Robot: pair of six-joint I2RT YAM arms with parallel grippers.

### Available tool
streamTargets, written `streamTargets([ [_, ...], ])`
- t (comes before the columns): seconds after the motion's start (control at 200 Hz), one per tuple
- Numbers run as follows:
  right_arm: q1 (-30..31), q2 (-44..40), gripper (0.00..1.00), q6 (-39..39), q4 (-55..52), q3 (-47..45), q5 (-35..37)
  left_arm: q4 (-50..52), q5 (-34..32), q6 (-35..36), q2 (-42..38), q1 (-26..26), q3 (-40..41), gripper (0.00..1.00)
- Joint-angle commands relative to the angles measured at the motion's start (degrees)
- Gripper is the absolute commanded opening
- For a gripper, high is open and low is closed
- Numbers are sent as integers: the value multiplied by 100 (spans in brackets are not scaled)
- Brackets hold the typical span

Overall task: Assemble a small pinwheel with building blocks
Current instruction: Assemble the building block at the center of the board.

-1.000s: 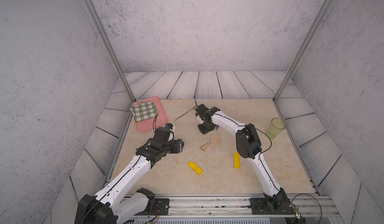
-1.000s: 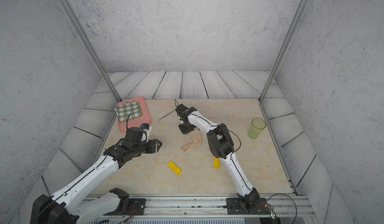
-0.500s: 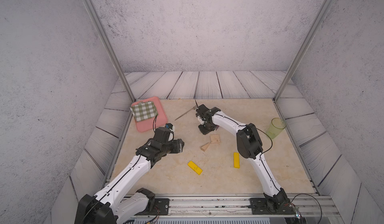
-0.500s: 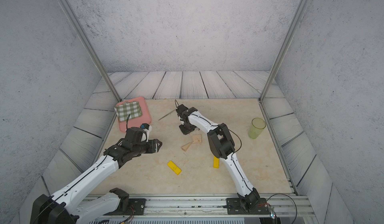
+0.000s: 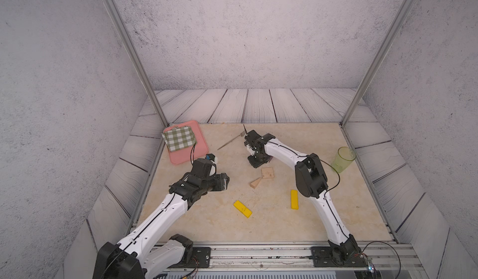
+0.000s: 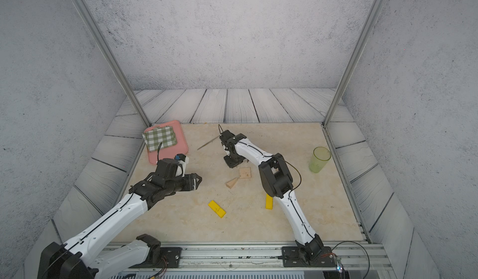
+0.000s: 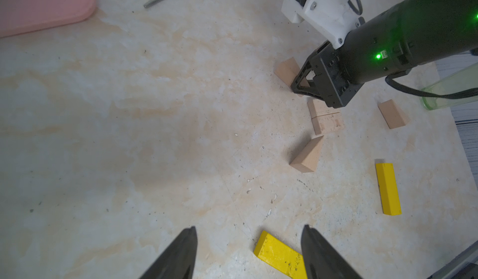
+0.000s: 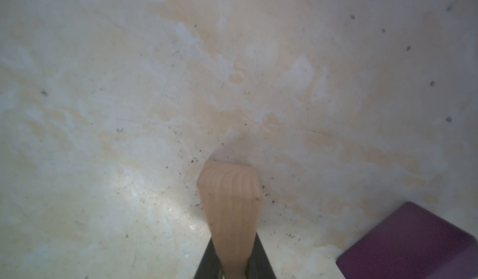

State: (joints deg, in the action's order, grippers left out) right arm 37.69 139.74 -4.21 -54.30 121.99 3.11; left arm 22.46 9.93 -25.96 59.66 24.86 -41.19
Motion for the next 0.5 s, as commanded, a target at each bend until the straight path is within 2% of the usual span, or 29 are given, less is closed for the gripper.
streamTargets([
  [0.0,-79,31,14,54,-552,-315,130,-16,48,-6,-59,-43,84,70],
  [0.495,-113,27,23,34,-526,-293,124,-19,88,-10,-47,-42,85,71],
])
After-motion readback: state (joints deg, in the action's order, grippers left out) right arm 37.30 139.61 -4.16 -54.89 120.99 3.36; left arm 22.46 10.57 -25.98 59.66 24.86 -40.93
